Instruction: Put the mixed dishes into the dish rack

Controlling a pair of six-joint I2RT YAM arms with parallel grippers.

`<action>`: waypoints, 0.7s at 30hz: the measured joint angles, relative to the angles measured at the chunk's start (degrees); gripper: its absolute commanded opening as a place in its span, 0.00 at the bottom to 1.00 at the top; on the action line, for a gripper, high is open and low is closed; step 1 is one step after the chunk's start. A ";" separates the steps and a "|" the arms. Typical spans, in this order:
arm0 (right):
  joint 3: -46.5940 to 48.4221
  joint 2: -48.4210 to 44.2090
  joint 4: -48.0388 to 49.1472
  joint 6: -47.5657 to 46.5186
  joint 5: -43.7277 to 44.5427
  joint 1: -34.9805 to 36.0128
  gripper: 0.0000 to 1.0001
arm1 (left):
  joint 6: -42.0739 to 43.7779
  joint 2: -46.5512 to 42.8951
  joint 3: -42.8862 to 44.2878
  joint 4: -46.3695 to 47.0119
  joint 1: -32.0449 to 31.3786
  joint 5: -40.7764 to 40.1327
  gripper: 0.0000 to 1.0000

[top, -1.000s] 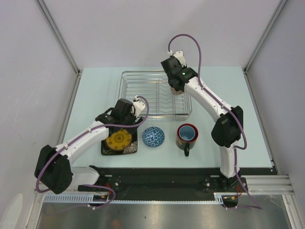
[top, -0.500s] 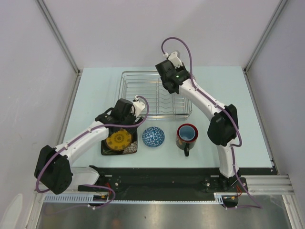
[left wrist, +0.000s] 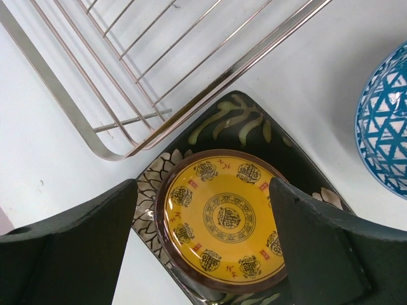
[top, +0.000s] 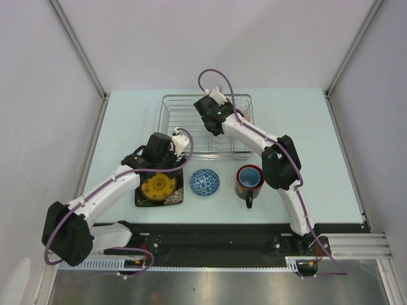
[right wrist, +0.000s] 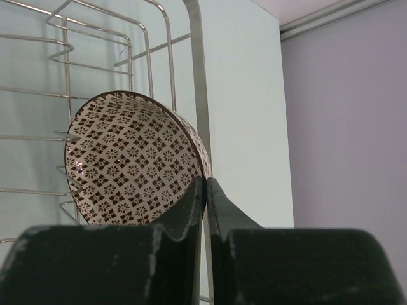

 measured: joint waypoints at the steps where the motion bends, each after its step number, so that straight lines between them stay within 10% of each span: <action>1: 0.00 0.13 0.00 -0.02 -0.02 0.09 0.00 | 0.00 -0.04 -0.24 0.00 0.13 0.00 0.90; 9: 0.59 1.31 -0.42 0.63 -0.74 0.52 0.11 | 0.02 -0.11 -0.37 -0.02 0.74 0.00 0.90; 17: 0.70 2.97 -2.12 3.13 -1.44 0.92 0.51 | 0.39 -0.09 -0.37 0.00 0.85 0.02 0.89; 21: 0.70 3.28 -3.32 4.48 -1.62 1.31 0.54 | 0.44 -0.11 -0.37 0.00 0.94 0.04 0.89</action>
